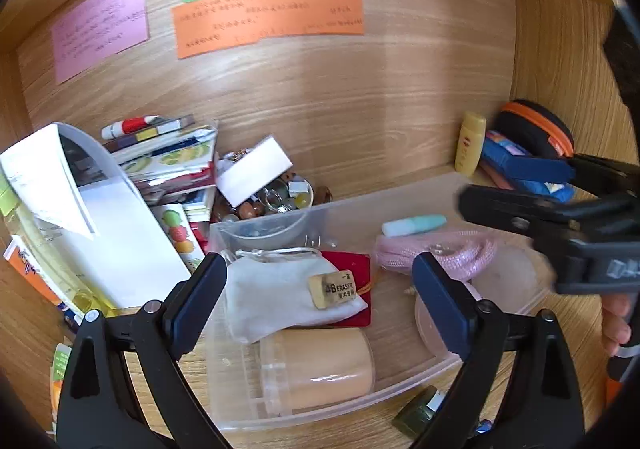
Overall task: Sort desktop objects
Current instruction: 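Reach the left gripper to the olive green bottle while the right approaches the blue battery card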
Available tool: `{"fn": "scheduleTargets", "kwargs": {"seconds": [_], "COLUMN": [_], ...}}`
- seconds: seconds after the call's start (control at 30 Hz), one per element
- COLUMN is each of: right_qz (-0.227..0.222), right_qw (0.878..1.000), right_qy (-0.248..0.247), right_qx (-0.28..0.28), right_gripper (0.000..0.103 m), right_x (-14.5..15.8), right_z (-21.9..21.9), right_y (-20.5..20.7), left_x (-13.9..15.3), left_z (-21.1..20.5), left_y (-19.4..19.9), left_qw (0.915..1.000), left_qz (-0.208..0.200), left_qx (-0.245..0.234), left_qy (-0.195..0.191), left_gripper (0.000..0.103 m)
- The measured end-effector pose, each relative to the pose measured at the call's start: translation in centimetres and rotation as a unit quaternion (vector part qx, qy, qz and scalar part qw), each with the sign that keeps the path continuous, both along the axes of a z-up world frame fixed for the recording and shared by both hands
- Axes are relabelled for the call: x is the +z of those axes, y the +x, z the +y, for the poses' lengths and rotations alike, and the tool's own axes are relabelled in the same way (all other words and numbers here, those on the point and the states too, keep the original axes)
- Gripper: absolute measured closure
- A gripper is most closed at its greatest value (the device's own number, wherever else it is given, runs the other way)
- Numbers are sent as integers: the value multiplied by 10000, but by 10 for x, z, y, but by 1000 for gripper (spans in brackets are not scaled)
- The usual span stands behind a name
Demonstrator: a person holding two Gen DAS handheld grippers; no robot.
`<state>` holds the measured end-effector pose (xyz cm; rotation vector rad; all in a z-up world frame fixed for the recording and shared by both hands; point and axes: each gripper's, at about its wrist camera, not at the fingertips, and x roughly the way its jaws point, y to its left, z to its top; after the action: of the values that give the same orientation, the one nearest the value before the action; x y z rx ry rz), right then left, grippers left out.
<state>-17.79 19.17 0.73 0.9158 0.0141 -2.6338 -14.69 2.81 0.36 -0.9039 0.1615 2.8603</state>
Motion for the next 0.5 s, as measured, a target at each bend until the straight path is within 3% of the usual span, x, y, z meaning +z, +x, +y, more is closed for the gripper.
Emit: {"fn": "scheduleTargets", "kwargs": {"seconds": [0.23,0.5], "right_qz": [261,74], "right_qw": [9988,9965], "right_qy": [364,750], "right_qx": [197,358], "right_gripper": [14,13], "right_x": [5,-20], "right_z": [9,15], "right_y": [46,85], "left_x": [11,4], "left_z": [-12,-20], "left_y": [21,60], "left_qw": [9997,9996], "left_qz": [171,117], "left_qx": [200,134], "left_qy": [21,-200], "left_gripper": [6,4]}}
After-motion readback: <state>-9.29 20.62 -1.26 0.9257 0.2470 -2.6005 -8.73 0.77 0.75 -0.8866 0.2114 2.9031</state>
